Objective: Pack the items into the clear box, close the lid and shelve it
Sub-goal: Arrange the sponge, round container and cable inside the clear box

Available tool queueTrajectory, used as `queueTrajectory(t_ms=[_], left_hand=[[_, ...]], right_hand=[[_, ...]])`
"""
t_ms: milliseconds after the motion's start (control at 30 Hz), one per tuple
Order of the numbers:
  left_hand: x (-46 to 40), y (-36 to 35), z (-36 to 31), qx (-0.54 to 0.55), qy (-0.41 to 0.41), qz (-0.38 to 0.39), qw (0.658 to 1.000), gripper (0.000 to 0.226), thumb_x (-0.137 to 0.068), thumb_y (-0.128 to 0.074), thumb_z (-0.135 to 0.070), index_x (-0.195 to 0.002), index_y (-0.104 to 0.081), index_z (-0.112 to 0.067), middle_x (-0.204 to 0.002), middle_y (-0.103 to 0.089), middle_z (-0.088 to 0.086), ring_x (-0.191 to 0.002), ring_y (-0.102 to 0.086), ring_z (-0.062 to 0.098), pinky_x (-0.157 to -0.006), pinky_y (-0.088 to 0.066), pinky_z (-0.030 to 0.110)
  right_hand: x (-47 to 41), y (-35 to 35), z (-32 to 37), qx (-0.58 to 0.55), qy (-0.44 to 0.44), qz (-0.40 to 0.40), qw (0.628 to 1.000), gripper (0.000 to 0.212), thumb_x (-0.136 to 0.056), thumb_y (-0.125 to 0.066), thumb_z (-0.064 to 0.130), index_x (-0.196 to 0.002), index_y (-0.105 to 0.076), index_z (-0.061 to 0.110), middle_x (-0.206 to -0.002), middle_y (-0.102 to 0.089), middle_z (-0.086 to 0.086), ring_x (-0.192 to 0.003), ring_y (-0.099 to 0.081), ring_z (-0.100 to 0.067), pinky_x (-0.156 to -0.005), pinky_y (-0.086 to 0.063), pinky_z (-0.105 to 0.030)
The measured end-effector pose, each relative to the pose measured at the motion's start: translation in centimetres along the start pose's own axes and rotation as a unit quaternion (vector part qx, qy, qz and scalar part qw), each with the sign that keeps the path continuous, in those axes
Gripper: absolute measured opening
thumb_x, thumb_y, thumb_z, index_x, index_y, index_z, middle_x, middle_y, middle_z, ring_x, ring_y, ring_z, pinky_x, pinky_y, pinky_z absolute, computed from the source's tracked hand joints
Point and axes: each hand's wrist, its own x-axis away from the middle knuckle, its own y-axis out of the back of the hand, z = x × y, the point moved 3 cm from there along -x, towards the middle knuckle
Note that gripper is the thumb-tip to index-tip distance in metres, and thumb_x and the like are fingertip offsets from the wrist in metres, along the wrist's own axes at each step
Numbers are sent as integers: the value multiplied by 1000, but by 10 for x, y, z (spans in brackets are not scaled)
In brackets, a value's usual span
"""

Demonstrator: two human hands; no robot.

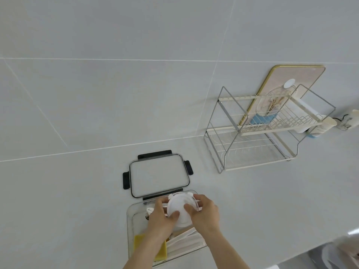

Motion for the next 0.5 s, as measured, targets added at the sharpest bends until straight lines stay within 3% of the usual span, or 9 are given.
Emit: queueTrajectory(t_ms=[100,233,333,400,500], left_hand=[[-7,-11,6,-18,27,10,999,43,-84,-69,-17,-116,-44,-30,-101,-63,-3,-94,-65,23,-82,-58,47],[-18,-31,11,-39,71,14,997,35,-82,-65,-15,-110,-46,-24,-107,-64,4,-96,-63,26,-85,-58,45],[-21,-44,13,-80,87,-7,993,34,-85,-57,-12,-117,-47,-18,-102,-60,2,-90,-57,23,-73,-51,32],[-23,-46,17,-96,95,-37,990,37,-87,-56,-12,-124,-48,-14,-100,-58,3,-87,-55,24,-65,-46,31],[-29,-50,21,-118,103,-69,985,40,-89,-59,-15,-128,-51,-13,-109,-66,9,-93,-60,30,-74,-48,34]], right_hand=[[-3,5,-3,95,42,-52,993,24,-80,-72,32,-103,-69,31,-83,-70,11,-80,-67,-18,-65,-49,-30],[-8,13,-12,102,107,-143,979,18,-83,-73,23,-100,-69,26,-94,-67,8,-88,-61,-17,-60,-44,-30],[-18,15,-28,75,50,-98,991,25,-87,-67,24,-113,-65,25,-103,-65,5,-85,-64,-15,-70,-47,-31],[-21,14,-39,67,32,-64,995,24,-89,-62,23,-113,-64,25,-98,-68,7,-78,-66,-13,-73,-50,-32],[-21,9,-48,57,33,-42,997,17,-92,-57,26,-107,-66,28,-83,-72,9,-74,-67,-13,-70,-54,-34]])
